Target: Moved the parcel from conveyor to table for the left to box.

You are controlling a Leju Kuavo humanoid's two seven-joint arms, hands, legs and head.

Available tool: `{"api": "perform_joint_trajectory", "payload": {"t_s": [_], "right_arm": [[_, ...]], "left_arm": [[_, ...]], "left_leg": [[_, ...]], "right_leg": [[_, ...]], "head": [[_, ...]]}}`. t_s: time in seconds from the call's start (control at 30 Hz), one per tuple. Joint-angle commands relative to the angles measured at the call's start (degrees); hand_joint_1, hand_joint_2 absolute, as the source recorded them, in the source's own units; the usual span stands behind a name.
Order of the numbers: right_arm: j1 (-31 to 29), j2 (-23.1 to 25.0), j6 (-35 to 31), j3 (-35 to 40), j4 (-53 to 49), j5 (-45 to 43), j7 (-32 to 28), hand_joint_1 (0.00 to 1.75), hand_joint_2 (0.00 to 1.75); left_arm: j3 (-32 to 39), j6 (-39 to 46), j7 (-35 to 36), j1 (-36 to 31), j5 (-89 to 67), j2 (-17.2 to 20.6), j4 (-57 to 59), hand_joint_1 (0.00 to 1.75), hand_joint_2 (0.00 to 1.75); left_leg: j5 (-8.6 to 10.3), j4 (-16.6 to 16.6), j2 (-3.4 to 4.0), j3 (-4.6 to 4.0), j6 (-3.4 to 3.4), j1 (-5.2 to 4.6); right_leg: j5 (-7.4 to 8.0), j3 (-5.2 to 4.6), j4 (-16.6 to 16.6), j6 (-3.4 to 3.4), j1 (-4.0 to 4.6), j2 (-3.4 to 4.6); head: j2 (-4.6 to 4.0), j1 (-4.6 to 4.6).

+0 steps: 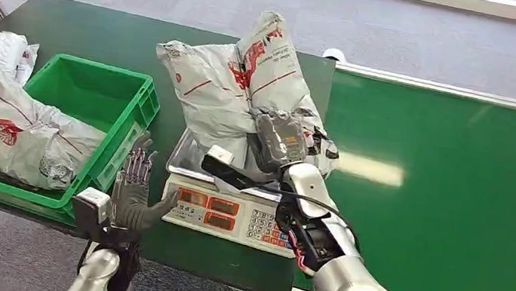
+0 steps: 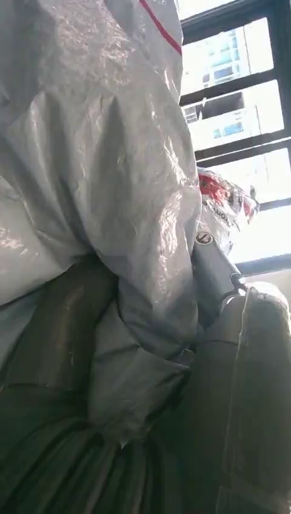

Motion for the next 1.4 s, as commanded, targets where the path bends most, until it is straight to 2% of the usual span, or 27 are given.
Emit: {"api": "perform_joint_trajectory", "payload": {"t_s": [0.03, 0.07, 0.13, 0.3, 0.67, 0.73, 0.8, 0.87, 1.0, 1.07, 1.17, 1.3, 1.37, 1.4], "right_arm": [[-0.24, -0.54, 0.31, -2.82, 2.29, -2.90, -3.74, 0.40, 1.75], [-0.08, -0.35, 0.17, -3.04, 2.32, -3.60, -4.39, 0.16, 1.75], [0.07, -0.28, 0.16, -3.38, 2.09, -4.38, -5.23, 0.02, 1.75], [0.82, -0.13, 10.32, -8.12, 2.04, -14.03, -12.32, 0.00, 1.75], [1.91, -0.04, 4.86, -8.84, -0.42, -17.99, -17.89, 0.00, 1.75], [2.97, -0.12, 4.64, -11.81, -3.32, -23.10, -22.25, 0.00, 1.75], [4.50, -0.22, 8.03, -16.03, -6.85, -30.46, -27.71, 0.00, 1.75], [5.03, -1.29, 9.07, -15.90, -7.98, -30.90, -28.23, 0.00, 1.75], [12.99, -4.34, 17.55, -14.62, -23.75, -43.78, -28.26, 0.00, 1.75], [16.69, -5.10, 18.75, -15.68, -29.76, -48.78, -28.26, 0.00, 1.75], [16.69, -5.10, 18.75, -15.68, -29.76, -48.78, -28.26, 0.00, 1.75], [24.33, -6.30, 20.79, -19.78, -36.95, -57.35, -28.26, 0.00, 1.75], [28.75, -5.86, 22.52, -22.80, -39.13, -58.31, -28.26, 0.00, 1.75], [28.75, -5.86, 22.52, -22.80, -39.13, -58.31, -28.26, 0.00, 1.75]], "left_arm": [[-1.48, 0.32, 0.13, -1.47, -0.47, 0.88, 2.40, 0.00, 1.75], [-1.60, 0.42, 0.13, -1.29, -0.40, 0.98, 2.19, 0.00, 1.75], [-1.64, 0.33, 0.13, -1.31, -0.31, 1.01, 2.20, 0.00, 1.75], [-1.89, 0.37, 0.13, -1.79, -0.41, 1.13, 2.81, 0.00, 1.75], [-1.84, 1.02, 0.13, -1.47, -0.52, 1.27, 2.90, 0.00, 1.75], [-1.81, 1.19, 0.13, -1.29, -0.05, 1.37, 2.85, 0.00, 1.75], [-1.68, 1.60, 0.13, -1.13, 0.04, 1.28, 2.78, 0.00, 1.75], [-1.73, 1.61, 0.13, -0.97, 0.05, 1.29, 2.62, 0.00, 1.75], [-0.54, 2.21, 0.13, -0.38, 0.91, 1.27, 0.63, 0.00, 1.75], [-0.21, 2.18, 0.13, -0.42, 0.89, 1.33, 0.67, 0.00, 1.75], [-0.21, 2.18, 0.13, -0.42, 0.89, 1.33, 0.67, 0.00, 1.75], [0.14, 2.25, 0.13, -0.82, -0.28, 1.01, 1.51, 0.00, 1.75], [0.01, 2.22, 0.13, -1.05, -1.11, 0.72, 0.88, 0.00, 1.75], [0.01, 2.22, 0.13, -1.05, -1.11, 0.72, 0.88, 0.00, 1.75]], "left_leg": [[0.02, -0.04, -0.07, 0.05, 0.03, -0.02], [0.02, -0.05, -0.06, 0.07, 0.04, -0.01], [0.02, -0.07, -0.05, 0.10, 0.04, -0.01], [0.03, -0.06, -0.05, 0.06, 0.03, -0.01], [0.01, -0.09, 0.01, 0.12, 0.05, -0.02], [0.01, -0.06, 0.01, 0.08, 0.04, -0.02], [0.02, -0.05, -0.02, 0.05, 0.03, -0.02], [0.01, -0.03, -0.06, 0.02, 0.02, -0.01], [0.03, -0.11, -0.12, 0.09, 0.04, 0.00], [0.02, -0.06, -0.15, 0.04, 0.03, 0.02], [0.00, -0.07, -0.18, 0.08, 0.04, 0.00], [0.01, -0.06, -0.10, 0.04, 0.02, 0.02], [0.02, -0.09, -0.27, 0.08, 0.03, 0.02], [0.04, -0.15, -0.38, 0.14, 0.05, 0.01]], "right_leg": [[-0.02, 0.08, -0.05, 0.00, -0.01, -0.13], [-0.01, 0.11, -0.06, -0.01, 0.01, -0.14], [-0.01, 0.15, -0.09, -0.01, 0.01, -0.15], [0.00, 0.11, -0.06, -0.03, 0.01, -0.14], [-0.01, 0.15, -0.10, -0.02, 0.01, -0.11], [-0.01, 0.10, -0.06, -0.01, 0.00, -0.08], [-0.01, 0.07, -0.04, -0.02, 0.00, -0.10], [-0.01, 0.05, -0.03, -0.01, 0.00, -0.10], [-0.01, 0.18, -0.13, -0.01, 0.02, -0.20], [-0.02, 0.13, -0.10, -0.01, 0.03, -0.20], [-0.05, 0.17, -0.10, -0.01, 0.02, -0.24], [-0.02, 0.11, -0.10, -0.01, 0.03, -0.17], [-0.05, 0.20, -0.14, -0.01, 0.04, -0.32], [-0.06, 0.30, -0.21, -0.01, 0.03, -0.45]], "head": [[0.00, -0.02], [0.00, -0.02], [0.00, -0.02], [0.00, -0.02], [0.00, -0.02], [0.00, -0.02], [0.00, 0.00], [0.00, 0.00], [0.00, 0.00], [0.00, 0.00], [0.00, -0.02], [0.00, -0.02], [0.00, 0.00], [0.00, 0.00]]}}
